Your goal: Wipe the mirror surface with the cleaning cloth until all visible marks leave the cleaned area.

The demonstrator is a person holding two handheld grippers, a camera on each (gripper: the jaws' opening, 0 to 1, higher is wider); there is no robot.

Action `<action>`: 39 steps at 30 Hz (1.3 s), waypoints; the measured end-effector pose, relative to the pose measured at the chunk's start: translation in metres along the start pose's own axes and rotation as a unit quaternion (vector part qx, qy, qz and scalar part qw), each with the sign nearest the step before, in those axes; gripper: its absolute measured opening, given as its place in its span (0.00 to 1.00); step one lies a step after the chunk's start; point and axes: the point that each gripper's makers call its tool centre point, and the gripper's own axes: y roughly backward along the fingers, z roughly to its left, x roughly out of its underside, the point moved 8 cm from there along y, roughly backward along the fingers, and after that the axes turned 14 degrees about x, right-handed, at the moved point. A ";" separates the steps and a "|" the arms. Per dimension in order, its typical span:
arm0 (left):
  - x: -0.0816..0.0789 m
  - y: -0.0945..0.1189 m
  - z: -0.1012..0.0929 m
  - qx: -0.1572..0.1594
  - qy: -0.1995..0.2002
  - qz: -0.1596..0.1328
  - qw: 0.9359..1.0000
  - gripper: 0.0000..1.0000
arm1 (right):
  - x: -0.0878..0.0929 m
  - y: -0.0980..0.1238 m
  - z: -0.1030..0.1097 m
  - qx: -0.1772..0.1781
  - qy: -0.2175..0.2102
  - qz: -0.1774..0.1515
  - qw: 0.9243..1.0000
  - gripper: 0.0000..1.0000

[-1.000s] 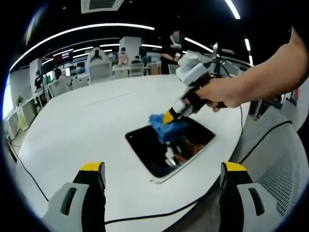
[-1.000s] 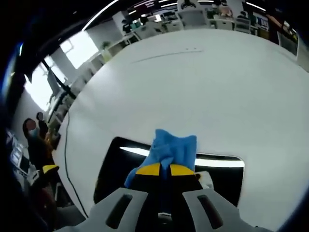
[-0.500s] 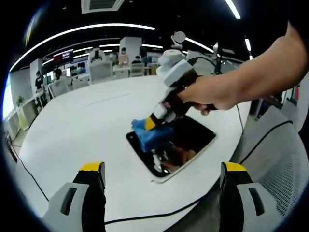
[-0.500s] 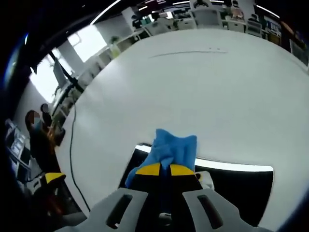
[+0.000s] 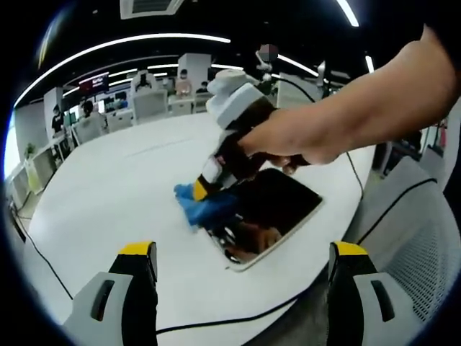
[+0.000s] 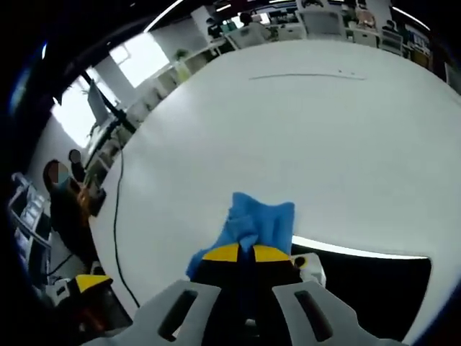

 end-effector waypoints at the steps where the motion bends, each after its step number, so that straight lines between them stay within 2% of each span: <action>1: 0.000 0.000 0.000 -0.001 0.001 0.000 1.000 1.00 | 0.000 0.000 -0.001 -0.002 -0.001 -0.001 1.000 0.00; 6: 0.000 0.000 0.000 -0.001 0.002 0.002 1.000 1.00 | 0.001 0.000 0.002 -0.001 0.023 -0.010 1.000 0.00; 12: 0.000 0.000 -0.001 0.001 0.001 0.002 1.000 1.00 | 0.002 0.000 -0.001 -0.008 0.006 -0.013 1.000 0.00; 15: -0.001 0.001 -0.001 -0.001 0.002 0.000 1.000 1.00 | 0.006 0.003 0.002 0.000 0.028 -0.018 0.999 0.00; 19: -0.001 0.001 0.001 -0.002 0.003 -0.001 1.000 1.00 | 0.011 0.007 0.004 0.002 0.037 -0.019 0.999 0.00; 26: -0.001 0.001 0.001 -0.002 0.000 -0.001 1.000 1.00 | 0.022 0.014 0.007 -0.003 0.045 -0.013 0.999 0.00; 33: 0.001 0.000 0.002 -0.003 0.001 0.000 1.000 1.00 | 0.032 0.020 0.009 -0.017 0.034 0.001 0.999 0.00; 37: 0.002 0.000 0.003 -0.004 0.003 -0.001 1.000 1.00 | 0.035 0.023 0.011 -0.022 0.045 0.008 0.999 0.00; 39: 0.001 0.001 0.003 -0.005 0.002 -0.001 1.000 1.00 | 0.036 0.023 0.012 -0.021 0.034 0.010 0.999 0.00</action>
